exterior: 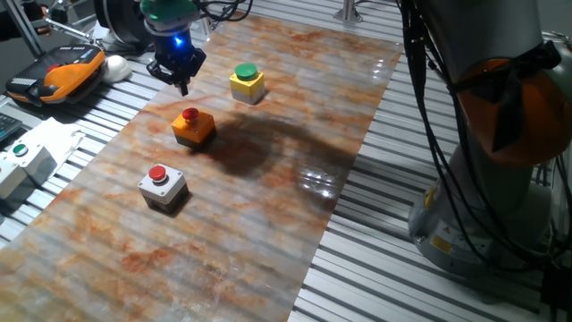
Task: Press three buttons from left to right in sequence
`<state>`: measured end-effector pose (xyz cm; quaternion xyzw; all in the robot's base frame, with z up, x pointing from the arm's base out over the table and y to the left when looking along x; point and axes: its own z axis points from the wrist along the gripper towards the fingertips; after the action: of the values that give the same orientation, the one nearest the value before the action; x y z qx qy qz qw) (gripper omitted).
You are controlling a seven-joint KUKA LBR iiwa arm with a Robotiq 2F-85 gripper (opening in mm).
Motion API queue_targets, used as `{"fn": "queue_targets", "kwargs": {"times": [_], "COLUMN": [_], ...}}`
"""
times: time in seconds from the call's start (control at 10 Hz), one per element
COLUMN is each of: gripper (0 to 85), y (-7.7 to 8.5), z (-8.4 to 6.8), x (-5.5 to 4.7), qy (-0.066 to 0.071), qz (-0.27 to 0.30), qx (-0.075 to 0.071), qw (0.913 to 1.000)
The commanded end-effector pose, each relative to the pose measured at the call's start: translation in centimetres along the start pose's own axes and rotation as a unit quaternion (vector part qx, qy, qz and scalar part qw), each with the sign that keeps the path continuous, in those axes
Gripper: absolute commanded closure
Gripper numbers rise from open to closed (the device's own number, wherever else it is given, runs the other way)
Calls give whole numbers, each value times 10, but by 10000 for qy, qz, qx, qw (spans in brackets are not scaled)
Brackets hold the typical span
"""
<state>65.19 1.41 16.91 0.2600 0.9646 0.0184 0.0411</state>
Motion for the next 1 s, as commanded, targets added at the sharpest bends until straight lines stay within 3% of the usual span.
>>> {"fn": "queue_targets", "kwargs": {"times": [0.0,0.8,0.9], "gripper": [850,850,850], "y": [2,3,3], "z": [-1,-2,-2], "x": [1,2,2], "qy": [2,-32,-40], "qz": [16,45,53], "qx": [-2,69,139], "qw": [10000,10000,9999]}}
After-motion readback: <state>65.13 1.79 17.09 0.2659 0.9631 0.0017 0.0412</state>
